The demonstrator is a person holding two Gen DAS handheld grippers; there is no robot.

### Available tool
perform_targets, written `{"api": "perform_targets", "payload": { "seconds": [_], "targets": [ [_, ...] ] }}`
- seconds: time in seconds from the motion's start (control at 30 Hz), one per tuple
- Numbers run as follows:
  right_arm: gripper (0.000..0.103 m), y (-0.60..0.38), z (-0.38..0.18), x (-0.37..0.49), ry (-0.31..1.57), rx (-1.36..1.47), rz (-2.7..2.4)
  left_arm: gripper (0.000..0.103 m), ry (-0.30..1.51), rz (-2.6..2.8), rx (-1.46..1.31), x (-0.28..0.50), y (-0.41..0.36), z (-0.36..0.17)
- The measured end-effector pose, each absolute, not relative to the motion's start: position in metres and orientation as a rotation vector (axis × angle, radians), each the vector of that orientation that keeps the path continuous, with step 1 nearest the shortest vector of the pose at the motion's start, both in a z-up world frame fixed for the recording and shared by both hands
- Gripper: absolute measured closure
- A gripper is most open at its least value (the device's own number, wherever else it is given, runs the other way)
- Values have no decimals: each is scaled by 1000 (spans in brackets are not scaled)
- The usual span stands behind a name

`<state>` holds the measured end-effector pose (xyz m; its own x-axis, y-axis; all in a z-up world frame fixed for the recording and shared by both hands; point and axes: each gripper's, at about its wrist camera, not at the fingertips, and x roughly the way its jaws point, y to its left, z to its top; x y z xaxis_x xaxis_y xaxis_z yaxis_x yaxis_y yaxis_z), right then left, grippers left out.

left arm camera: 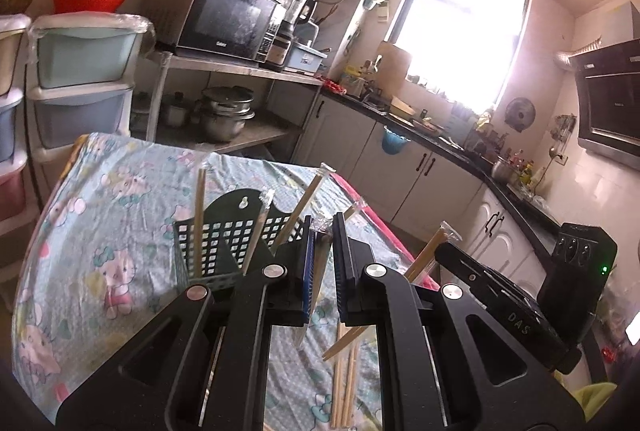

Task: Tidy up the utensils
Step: 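Lift both held chopsticks up over the green caddy, then lower both held chopsticks down into the caddy slots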

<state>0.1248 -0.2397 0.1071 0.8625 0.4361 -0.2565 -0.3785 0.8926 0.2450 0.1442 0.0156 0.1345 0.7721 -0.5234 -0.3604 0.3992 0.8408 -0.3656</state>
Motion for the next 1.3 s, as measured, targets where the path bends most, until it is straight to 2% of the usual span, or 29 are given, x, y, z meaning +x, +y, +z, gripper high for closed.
{"api": "perform_targets", "payload": {
  "seconds": [0.5,0.97,1.3],
  "targets": [
    [98,-254,130,132,248,214,372,97,405,-520,-248,152,11,158],
    [99,-247,163,145,177,209,378,97,257,-461,-241,150,36,206],
    [99,-230,183,158,143,191,415,97,218,-399,-253,160,59,216]
  ]
}}
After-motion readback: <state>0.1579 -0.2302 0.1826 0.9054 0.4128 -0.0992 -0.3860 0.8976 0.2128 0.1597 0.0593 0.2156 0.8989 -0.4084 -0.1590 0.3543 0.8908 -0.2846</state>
